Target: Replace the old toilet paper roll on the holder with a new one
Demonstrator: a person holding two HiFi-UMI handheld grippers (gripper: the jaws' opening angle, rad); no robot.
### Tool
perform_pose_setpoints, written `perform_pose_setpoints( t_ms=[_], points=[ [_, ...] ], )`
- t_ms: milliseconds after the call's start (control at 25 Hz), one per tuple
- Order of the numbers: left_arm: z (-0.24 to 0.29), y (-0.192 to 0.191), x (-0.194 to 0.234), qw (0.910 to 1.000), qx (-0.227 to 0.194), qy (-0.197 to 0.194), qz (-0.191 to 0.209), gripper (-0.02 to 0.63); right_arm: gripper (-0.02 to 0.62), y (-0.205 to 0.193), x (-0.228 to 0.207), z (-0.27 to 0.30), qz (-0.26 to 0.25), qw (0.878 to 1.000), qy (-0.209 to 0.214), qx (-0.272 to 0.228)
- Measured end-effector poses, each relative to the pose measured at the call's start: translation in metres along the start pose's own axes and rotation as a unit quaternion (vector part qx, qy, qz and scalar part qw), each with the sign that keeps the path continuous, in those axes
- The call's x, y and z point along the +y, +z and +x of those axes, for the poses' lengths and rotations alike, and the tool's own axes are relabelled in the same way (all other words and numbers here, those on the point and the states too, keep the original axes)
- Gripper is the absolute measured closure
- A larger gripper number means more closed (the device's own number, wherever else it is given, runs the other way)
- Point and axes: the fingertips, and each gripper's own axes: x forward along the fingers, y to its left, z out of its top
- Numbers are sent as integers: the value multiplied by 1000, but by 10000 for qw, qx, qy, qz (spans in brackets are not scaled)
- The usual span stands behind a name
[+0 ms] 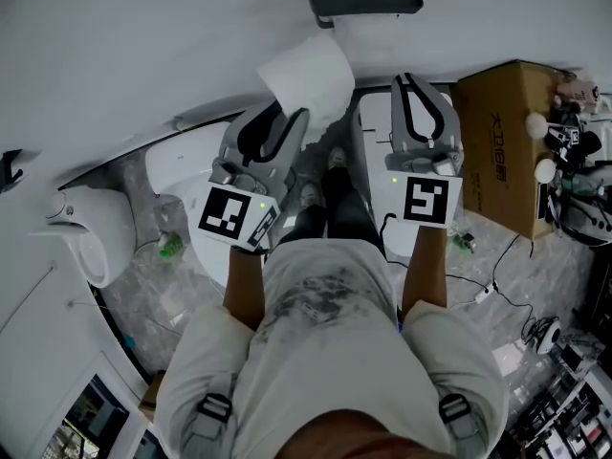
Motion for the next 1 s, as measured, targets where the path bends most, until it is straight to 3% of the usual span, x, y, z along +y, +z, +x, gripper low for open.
perform_pose_setpoints(
  t_ms=[600, 1000],
  points=[
    [0, 11, 2, 9999, -16, 86, 114, 479, 594, 14, 8, -22, 948, 9950, 189, -239],
    [3, 14, -2, 9999, -56, 24, 121, 479, 594, 20, 27, -19, 1279, 9904, 491, -172]
  ],
)
